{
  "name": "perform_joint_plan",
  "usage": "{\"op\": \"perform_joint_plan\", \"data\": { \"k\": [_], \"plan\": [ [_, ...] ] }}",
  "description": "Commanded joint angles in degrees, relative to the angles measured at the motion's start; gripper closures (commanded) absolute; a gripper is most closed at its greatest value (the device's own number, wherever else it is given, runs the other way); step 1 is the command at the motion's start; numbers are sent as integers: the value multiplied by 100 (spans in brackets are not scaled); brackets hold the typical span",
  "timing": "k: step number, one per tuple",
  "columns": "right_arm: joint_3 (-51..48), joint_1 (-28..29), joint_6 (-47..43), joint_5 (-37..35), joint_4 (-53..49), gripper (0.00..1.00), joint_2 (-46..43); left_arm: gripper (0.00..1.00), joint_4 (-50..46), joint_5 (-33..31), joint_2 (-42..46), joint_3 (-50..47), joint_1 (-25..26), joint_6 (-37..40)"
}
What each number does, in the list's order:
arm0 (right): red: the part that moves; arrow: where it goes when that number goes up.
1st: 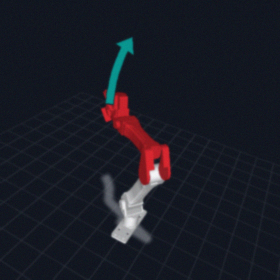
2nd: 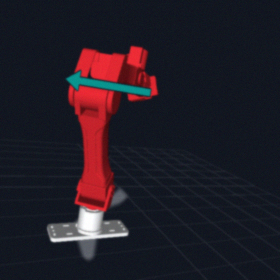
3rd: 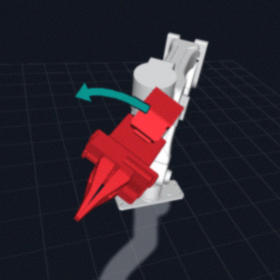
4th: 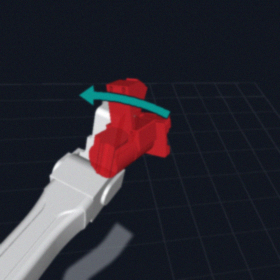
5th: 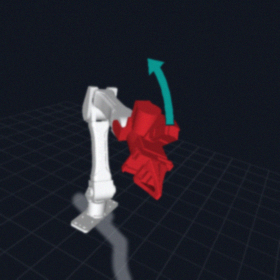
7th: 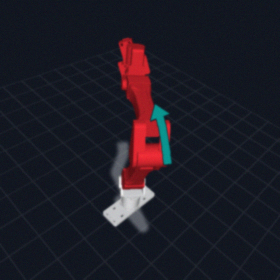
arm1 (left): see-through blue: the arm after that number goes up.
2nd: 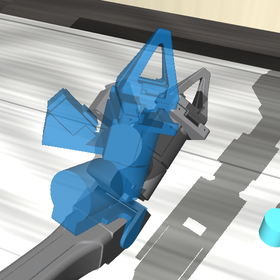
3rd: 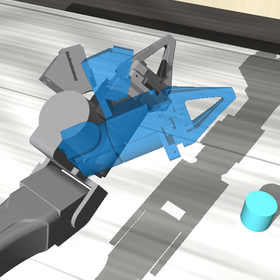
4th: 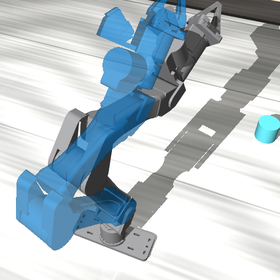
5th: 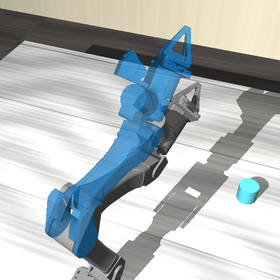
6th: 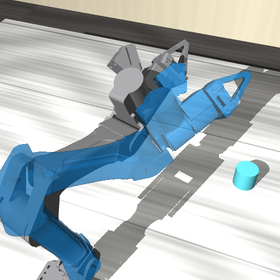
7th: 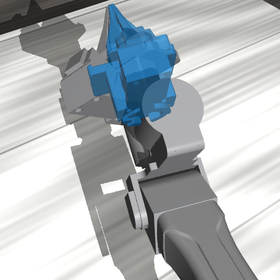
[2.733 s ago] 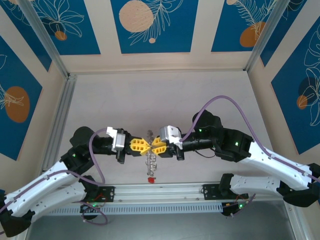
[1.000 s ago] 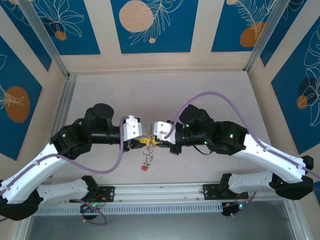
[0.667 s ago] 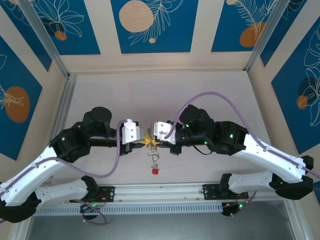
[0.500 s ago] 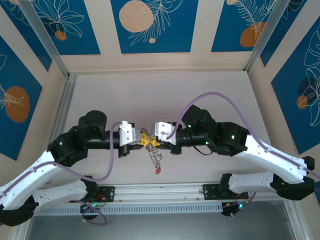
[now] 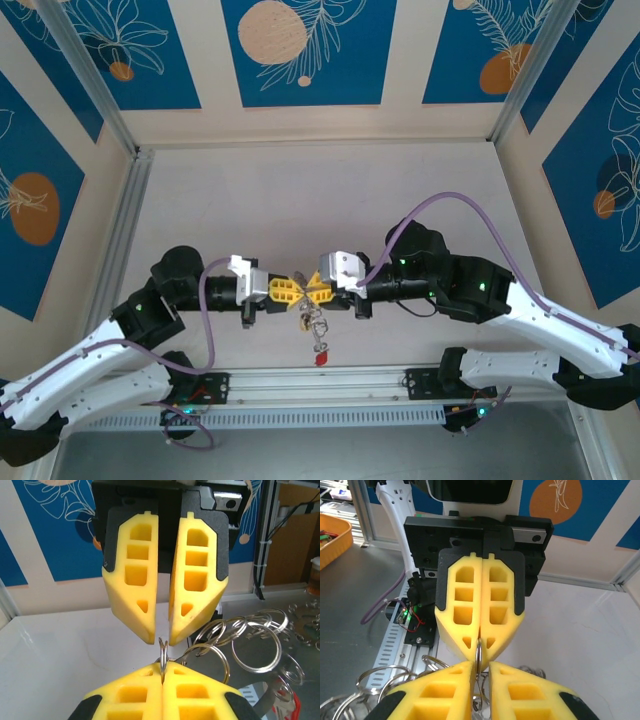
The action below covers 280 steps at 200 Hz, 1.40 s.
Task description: Put the keys on the keyring
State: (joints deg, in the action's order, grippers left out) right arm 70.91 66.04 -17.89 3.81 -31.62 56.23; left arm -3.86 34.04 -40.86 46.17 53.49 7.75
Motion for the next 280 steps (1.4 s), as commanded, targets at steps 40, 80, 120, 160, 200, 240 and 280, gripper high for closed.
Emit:
{"op": "perform_joint_plan", "data": {
  "k": [40,80,120,160,200,240,280],
  "plan": [
    [-327,-57,249,149,226,87,-212,100,1448,363,135,-179,29,-362],
    [-463,-179,321,276,331,87,-270,100,1712,489,122,-222,21,-420],
    [-654,-227,347,480,692,87,-400,100,2130,620,92,-355,12,-665],
    [-716,-255,409,630,999,95,-438,100,2605,653,-21,-549,12,-915],
    [-405,-317,508,162,605,100,-463,96,307,27,-195,343,20,-128],
    [-104,-373,445,-119,89,100,-347,66,-2020,-879,-392,1459,29,691],
    [351,-380,213,-198,-448,100,23,66,-3436,-1416,-971,2464,138,1387]
  ]
}}
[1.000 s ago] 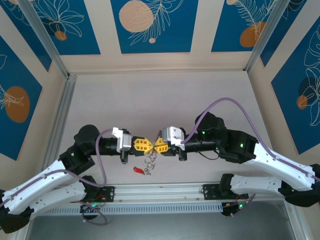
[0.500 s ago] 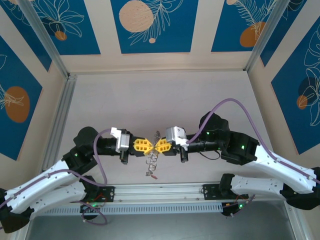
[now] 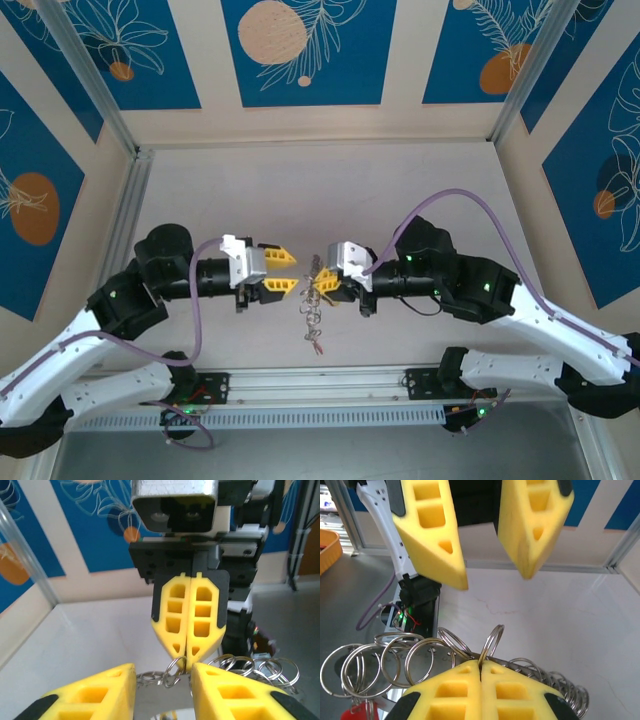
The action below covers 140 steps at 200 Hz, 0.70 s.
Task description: Put the keys on the keyring
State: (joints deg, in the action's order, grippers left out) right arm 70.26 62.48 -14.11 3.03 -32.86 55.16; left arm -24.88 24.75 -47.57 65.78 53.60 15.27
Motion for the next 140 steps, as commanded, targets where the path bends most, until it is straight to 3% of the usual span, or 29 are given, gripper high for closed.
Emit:
{"op": "perform_joint_plan", "data": {
  "k": [1,70,97,115,140],
  "plan": [
    [430,-20,-168,-123,-342,100,137,66,-1356,-492,-311,518,130,653],
    [818,1,-386,202,-750,100,522,67,-1819,-665,-815,894,396,1142],
    [845,1,-408,277,-731,100,562,80,-1792,-666,-827,847,420,1153],
    [839,-3,-407,298,-704,100,563,100,-1741,-632,-778,790,433,1138],
    [797,1,-369,340,-653,100,514,100,-1538,-520,-628,625,440,1033]
  ]
}}
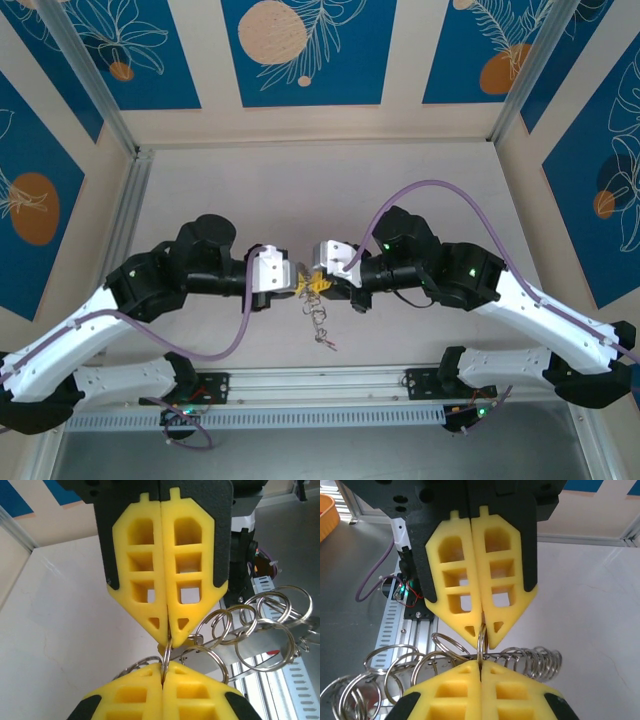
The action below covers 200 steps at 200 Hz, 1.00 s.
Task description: Put the keys on the keyring
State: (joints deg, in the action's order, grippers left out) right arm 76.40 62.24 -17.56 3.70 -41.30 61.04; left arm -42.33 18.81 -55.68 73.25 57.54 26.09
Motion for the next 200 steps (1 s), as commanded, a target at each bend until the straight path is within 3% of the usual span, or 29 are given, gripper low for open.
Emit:
{"op": "perform_joint_plan", "data": {
  "k": [1,56,112,155,200],
  "plan": [
    [178,21,-26,276,192,100,-79,100,216,81,195,-134,47,-59],
    [-263,57,66,420,610,100,-335,100,2001,694,1001,-1296,38,-759],
    [-583,54,275,647,958,82,-453,100,3528,1102,1359,-2160,29,-1335],
    [-856,42,362,696,1193,81,-593,100,4517,1198,1495,-2647,16,-1727],
    [-1038,-58,471,544,1363,86,-724,100,5355,1216,1732,-3080,-39,-2006]
  ]
}}
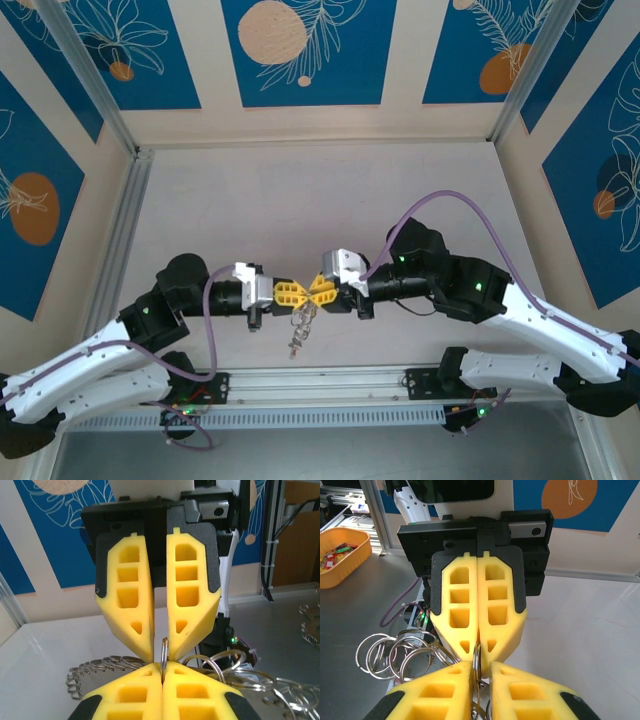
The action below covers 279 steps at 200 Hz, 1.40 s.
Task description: Put the keys on the keyring
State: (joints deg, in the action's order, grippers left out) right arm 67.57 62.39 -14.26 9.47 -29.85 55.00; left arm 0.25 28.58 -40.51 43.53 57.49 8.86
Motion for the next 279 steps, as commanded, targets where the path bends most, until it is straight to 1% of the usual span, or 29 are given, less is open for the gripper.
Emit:
{"op": "perform_joint_plan", "data": {
  "k": [1,29,66,108,118,130,138,147,165,188,200,212,224,242,258,279],
  "plan": [
    [-160,-75,151,-38,221,86,-125,100,1116,242,226,-116,-40,-290],
    [-268,-94,186,-27,326,86,-213,100,1739,288,364,-397,-123,-606],
    [-306,-100,197,102,446,86,-165,100,2798,300,222,-800,-168,-1077],
    [-310,-96,196,213,593,86,-170,100,3101,385,1,-875,-177,-1218],
    [-315,-96,196,220,607,87,-181,100,3085,389,-38,-860,-185,-1220],
    [-327,-96,185,212,625,92,-187,100,2916,410,-68,-800,-186,-1196],
    [-317,-96,171,194,597,96,-194,100,2656,404,-71,-712,-192,-1124],
    [-291,-100,183,72,549,98,-200,100,2158,388,-71,-527,-185,-973],
    [-140,-113,169,-206,290,100,-188,100,460,184,-97,166,-184,-435],
    [56,-140,83,-556,-75,100,-123,77,-1598,-387,-317,1167,-181,282],
    [132,-144,29,-701,-191,100,-61,70,-2427,-694,-526,1656,-178,575],
    [255,-135,-31,-796,-316,100,32,68,-3128,-921,-805,2137,-177,818],
    [410,-144,-90,-862,-468,100,149,68,-3629,-1031,-1071,2545,-158,1003],
    [559,-131,-181,-895,-581,100,255,68,-4043,-1126,-1331,2917,-150,1208],
    [613,-130,-256,-807,-584,100,250,68,-4225,-1148,-1463,3072,-151,1328],
    [698,-129,-332,-645,-626,100,271,68,-4279,-1001,-1512,3084,-150,1394]
  ]
}}
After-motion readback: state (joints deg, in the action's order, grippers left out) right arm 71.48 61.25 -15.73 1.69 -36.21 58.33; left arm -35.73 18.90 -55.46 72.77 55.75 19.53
